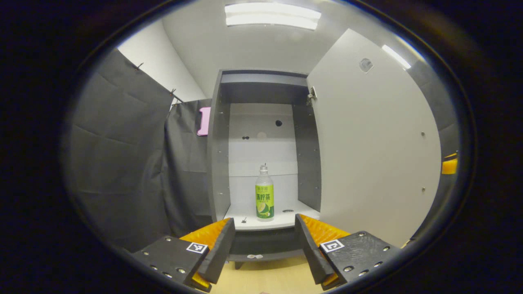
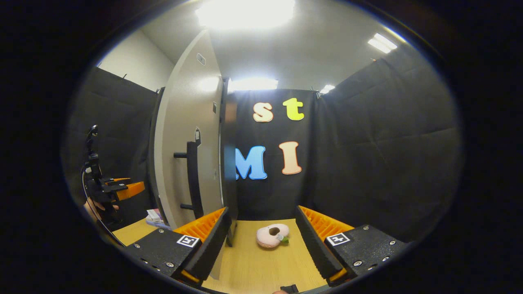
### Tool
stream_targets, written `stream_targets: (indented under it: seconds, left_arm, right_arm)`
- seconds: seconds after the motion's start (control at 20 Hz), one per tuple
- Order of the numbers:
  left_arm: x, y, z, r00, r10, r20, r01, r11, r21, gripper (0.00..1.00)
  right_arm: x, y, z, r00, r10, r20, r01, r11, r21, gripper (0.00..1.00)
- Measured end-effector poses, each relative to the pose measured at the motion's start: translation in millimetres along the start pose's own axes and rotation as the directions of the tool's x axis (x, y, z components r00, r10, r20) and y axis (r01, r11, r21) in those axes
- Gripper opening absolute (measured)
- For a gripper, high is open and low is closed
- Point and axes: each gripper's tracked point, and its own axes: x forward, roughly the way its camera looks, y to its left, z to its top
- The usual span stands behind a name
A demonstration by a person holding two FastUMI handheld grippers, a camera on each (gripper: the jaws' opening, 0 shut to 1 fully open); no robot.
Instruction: Open the cabinet door with the right hand, grasp the bottle in the cabinet with the left hand and place it on the coaster, then close the cabinet door with the right hand.
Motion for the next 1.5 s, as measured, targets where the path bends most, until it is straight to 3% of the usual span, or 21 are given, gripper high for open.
stream_targets:
  seconds: [0.2, 0.25, 0.65, 0.7, 0.8, 0.9, 0.95, 1.05, 1.1, 1.15, 1.35, 1.4, 1.5]
  left_arm:
    - [51.0, 6.7, -5.5, 0.999, -0.039, -0.001, 0.039, 0.999, -0.013, 0.89]
    - [64.1, 7.2, -7.4, 0.999, -0.047, -0.003, 0.047, 0.999, -0.019, 0.84]
    - [167.8, 10.1, -41.4, 0.994, -0.106, -0.035, 0.105, 0.994, -0.037, 0.89]
    - [179.1, 9.8, -45.5, 0.993, -0.112, -0.039, 0.111, 0.993, -0.032, 0.89]
    - [200.0, 8.2, -53.8, 0.992, -0.114, -0.048, 0.113, 0.993, -0.030, 0.80]
    - [221.5, 8.1, -65.6, 0.990, -0.124, -0.062, 0.121, 0.992, -0.038, 0.80]
    - [230.2, 9.3, -70.0, 0.990, -0.124, -0.066, 0.122, 0.992, -0.036, 0.84]
    - [244.2, 9.5, -77.9, 0.989, -0.130, -0.073, 0.128, 0.991, -0.039, 0.84]
    - [249.2, 8.6, -81.1, 0.987, -0.140, -0.079, 0.136, 0.990, -0.048, 0.80]
    - [254.8, 7.3, -84.9, 0.985, -0.149, -0.085, 0.144, 0.988, -0.055, 0.84]
    - [270.9, 4.2, -90.2, 0.983, -0.159, -0.093, 0.154, 0.986, -0.058, 0.84]
    - [275.5, 3.4, -90.2, 0.981, -0.168, -0.094, 0.164, 0.985, -0.050, 0.80]
    - [279.1, 4.2, -91.5, 0.981, -0.172, -0.088, 0.169, 0.985, -0.039, 0.84]
  right_arm:
    - [2.1, -14.9, -14.4, 0.995, -0.099, -0.024, 0.100, 0.994, 0.033, 0.97]
    - [3.8, -18.2, -17.5, 0.992, -0.123, -0.029, 0.124, 0.991, 0.038, 0.97]
    - [21.3, -35.5, -38.6, 0.961, -0.267, -0.073, 0.272, 0.959, 0.075, 0.96]
    - [23.4, -35.6, -42.3, 0.957, -0.277, -0.080, 0.283, 0.956, 0.078, 0.96]
    - [28.7, -34.9, -47.3, 0.951, -0.296, -0.093, 0.303, 0.949, 0.083, 0.95]
    - [30.7, -35.8, -52.8, 0.942, -0.317, -0.107, 0.325, 0.943, 0.074, 0.95]
    - [31.0, -36.1, -55.0, 0.938, -0.327, -0.113, 0.335, 0.940, 0.068, 0.96]
    - [34.1, -37.2, -60.4, 0.930, -0.344, -0.126, 0.354, 0.933, 0.063, 0.95]
    - [36.1, -35.9, -63.0, 0.928, -0.349, -0.132, 0.359, 0.931, 0.067, 0.95]
    - [38.2, -34.7, -64.6, 0.926, -0.351, -0.139, 0.363, 0.929, 0.074, 0.95]
    - [42.1, -31.7, -72.1, 0.920, -0.359, -0.155, 0.372, 0.926, 0.066, 0.95]
    - [42.2, -31.1, -72.8, 0.920, -0.359, -0.158, 0.372, 0.926, 0.060, 0.95]
    - [43.5, -28.6, -74.2, 0.922, -0.355, -0.156, 0.367, 0.928, 0.057, 0.96]
